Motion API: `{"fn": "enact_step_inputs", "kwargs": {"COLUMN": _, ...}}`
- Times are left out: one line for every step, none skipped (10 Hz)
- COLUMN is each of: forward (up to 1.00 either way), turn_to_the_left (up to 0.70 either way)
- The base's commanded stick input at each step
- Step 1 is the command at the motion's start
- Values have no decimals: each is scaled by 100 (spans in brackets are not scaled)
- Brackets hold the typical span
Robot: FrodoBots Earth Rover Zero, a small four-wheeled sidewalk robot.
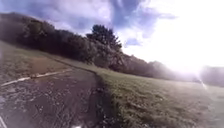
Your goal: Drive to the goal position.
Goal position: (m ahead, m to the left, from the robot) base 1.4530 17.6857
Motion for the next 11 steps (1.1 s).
{"fn": "enact_step_inputs", "kwargs": {"forward": 70, "turn_to_the_left": 5}}
{"fn": "enact_step_inputs", "kwargs": {"forward": 70, "turn_to_the_left": 0}}
{"fn": "enact_step_inputs", "kwargs": {"forward": 70, "turn_to_the_left": 0}}
{"fn": "enact_step_inputs", "kwargs": {"forward": 70, "turn_to_the_left": 0}}
{"fn": "enact_step_inputs", "kwargs": {"forward": 70, "turn_to_the_left": 0}}
{"fn": "enact_step_inputs", "kwargs": {"forward": 70, "turn_to_the_left": 0}}
{"fn": "enact_step_inputs", "kwargs": {"forward": 70, "turn_to_the_left": 0}}
{"fn": "enact_step_inputs", "kwargs": {"forward": 70, "turn_to_the_left": 0}}
{"fn": "enact_step_inputs", "kwargs": {"forward": 70, "turn_to_the_left": 0}}
{"fn": "enact_step_inputs", "kwargs": {"forward": 70, "turn_to_the_left": 0}}
{"fn": "enact_step_inputs", "kwargs": {"forward": 70, "turn_to_the_left": 0}}
